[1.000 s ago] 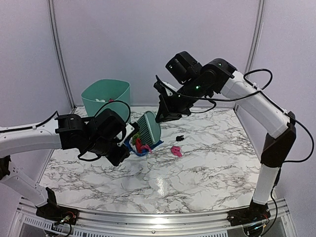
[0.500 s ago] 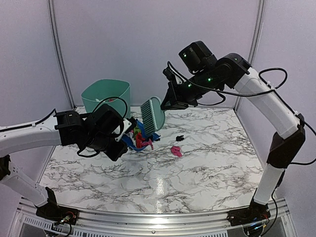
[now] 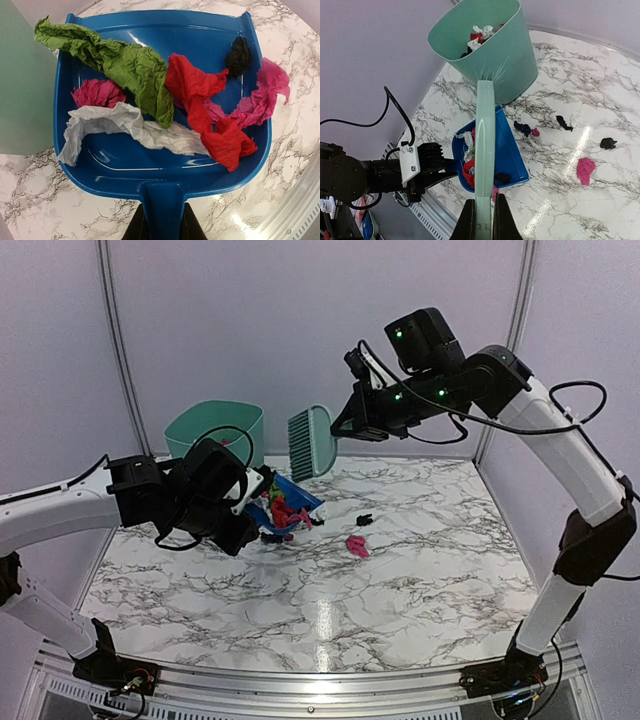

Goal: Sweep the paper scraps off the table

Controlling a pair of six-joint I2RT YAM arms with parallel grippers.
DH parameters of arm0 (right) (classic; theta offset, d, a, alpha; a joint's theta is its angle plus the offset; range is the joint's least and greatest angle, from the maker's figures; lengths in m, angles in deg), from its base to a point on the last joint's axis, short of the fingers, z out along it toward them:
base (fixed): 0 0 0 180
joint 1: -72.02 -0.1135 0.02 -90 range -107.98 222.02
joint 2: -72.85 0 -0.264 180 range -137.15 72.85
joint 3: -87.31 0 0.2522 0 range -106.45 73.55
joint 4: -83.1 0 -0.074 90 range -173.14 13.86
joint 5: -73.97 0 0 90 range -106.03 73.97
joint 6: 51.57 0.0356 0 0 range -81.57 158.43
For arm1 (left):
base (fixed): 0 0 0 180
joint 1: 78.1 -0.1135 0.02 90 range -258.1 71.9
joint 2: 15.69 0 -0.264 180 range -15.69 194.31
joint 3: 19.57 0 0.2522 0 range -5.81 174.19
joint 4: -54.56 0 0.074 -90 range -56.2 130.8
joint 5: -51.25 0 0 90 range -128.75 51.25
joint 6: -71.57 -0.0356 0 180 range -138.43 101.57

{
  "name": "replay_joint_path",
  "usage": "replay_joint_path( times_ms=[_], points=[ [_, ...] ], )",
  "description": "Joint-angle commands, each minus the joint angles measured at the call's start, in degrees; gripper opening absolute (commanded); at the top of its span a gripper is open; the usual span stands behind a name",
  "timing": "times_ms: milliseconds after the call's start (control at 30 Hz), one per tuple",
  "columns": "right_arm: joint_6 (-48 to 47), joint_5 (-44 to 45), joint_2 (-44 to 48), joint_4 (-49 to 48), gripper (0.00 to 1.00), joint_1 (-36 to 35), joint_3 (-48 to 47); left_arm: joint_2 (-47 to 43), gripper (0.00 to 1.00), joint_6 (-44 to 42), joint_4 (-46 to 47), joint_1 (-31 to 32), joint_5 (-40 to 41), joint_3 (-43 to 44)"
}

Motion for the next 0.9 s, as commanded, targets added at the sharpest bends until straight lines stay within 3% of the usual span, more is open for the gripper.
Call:
replay_joint_path(
  times_ms=[0,300,867],
  points=[
    [2.0,10.3,5.0,-6.3,0.0,0.7,1.3,-1.5,0.0,1.2,0.3,-0.9,-1.8,3.6],
    [7.8,29.1,16.4,-10.3,0.0,2.4,13.5,-1.2,0.0,2.3,-0.6,-3.4,-4.1,8.8],
    [11.7,26.6,19.5,-15.3,0.0,3.5,25.1,5.7,0.0,7.1,-2.0,-17.1,-14.9,23.8]
  ],
)
